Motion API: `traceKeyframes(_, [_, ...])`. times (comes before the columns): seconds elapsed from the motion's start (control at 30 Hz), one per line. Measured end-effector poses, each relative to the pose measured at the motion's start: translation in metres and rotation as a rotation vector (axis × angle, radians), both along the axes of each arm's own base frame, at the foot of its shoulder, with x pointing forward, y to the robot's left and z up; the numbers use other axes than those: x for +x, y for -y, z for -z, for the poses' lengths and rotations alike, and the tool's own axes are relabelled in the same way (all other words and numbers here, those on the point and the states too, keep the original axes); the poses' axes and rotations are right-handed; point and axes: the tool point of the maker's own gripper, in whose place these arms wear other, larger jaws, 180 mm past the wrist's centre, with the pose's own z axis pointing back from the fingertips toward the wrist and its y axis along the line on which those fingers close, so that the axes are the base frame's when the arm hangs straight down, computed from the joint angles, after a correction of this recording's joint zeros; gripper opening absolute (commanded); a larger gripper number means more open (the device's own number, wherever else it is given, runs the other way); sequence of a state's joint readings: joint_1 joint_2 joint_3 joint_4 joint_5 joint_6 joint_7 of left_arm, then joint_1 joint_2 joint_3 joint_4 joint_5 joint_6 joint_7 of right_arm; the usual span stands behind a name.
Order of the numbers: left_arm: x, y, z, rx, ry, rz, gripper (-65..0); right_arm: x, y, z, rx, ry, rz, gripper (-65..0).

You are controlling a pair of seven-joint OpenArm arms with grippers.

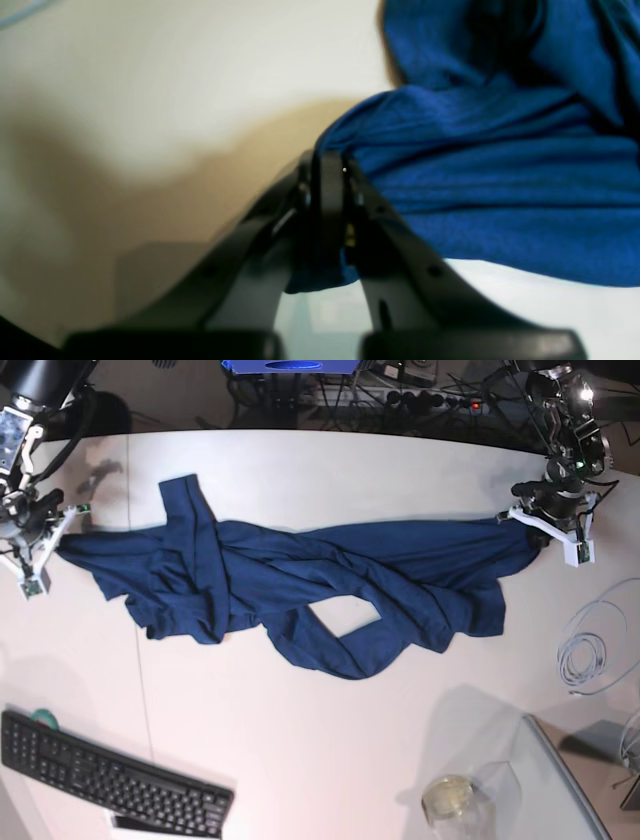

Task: Layout the t-shirt on the table in an organized manner, then fold the t-shirt properly
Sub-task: 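Hold the shirt ends with both grippers and stretch it lengthwise, then grasp the shirt with the left gripper and drag it toward the jar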

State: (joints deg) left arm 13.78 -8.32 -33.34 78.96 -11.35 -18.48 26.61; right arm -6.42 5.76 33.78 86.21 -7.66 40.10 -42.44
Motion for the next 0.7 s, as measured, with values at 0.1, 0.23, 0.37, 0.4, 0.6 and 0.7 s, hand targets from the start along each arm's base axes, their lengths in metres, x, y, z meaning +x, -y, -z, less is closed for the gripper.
traceKeyframes(0.1, [-0.013, -0.009, 0.018, -0.017, -0.061, -0.012, -52.7, -0.002, 0.000, 0.001, 0.001, -0.003, 0.000, -64.7])
traceKeyframes(0.23, [-0.018, -0.030, 0.027, -0.029, -0.085, -0.073, -18.9, -0.001, -0.001, 0.001, 0.004, 0.002, -0.001, -64.7])
traceKeyframes(0.37, [-0.005, -0.060, -0.012, 0.019, 0.033, -0.170, -9.1, -0.002, 0.000, 0.001, 0.001, -0.002, -0.001, -64.8])
traceKeyframes(0.4, [-0.001, -0.061, -0.027, 0.036, 0.075, -0.190, -9.7, -0.002, 0.000, 0.001, 0.000, -0.002, -0.001, -64.8])
traceKeyframes(0.6, [0.054, 0.034, -0.074, -0.012, 0.258, -0.024, -19.9, -0.002, 0.000, 0.001, 0.000, -0.002, -0.001, -64.8])
traceKeyframes(0.7, [0.072, 0.075, -0.083, -0.056, 0.302, 0.077, -24.8, -0.002, 0.000, 0.001, 0.000, -0.002, -0.001, -64.8])
